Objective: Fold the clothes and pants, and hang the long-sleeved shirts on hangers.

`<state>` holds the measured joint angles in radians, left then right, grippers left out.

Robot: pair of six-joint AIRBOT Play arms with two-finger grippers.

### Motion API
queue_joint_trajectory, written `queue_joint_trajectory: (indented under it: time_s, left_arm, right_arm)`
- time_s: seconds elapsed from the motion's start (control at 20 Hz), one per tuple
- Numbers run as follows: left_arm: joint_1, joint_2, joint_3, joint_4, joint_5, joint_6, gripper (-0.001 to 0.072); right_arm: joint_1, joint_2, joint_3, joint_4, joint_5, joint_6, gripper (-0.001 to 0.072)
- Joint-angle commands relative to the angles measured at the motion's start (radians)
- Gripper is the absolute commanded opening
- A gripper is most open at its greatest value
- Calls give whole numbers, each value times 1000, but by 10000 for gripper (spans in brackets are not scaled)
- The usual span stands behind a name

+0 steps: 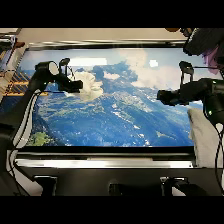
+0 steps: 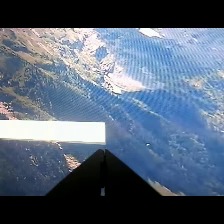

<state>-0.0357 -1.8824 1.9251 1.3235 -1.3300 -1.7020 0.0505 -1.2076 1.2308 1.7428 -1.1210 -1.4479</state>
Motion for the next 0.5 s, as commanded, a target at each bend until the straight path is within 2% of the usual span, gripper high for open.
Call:
queue_joint_trajectory:
  time_s: [0.0,0.25,0.45]
  left_arm:
    - [-103,125,20,-169,-183,-10,14]
    - [-414,193,19,-190,-188,-105,14]
    - [-661,81,19,-190,-63,-183,14]
  right_arm:
    - [1,-1,1,0,0,0,36]
    - [1,0,1,0,0,0,36]
    - [1,-1,1,0,0,0,36]
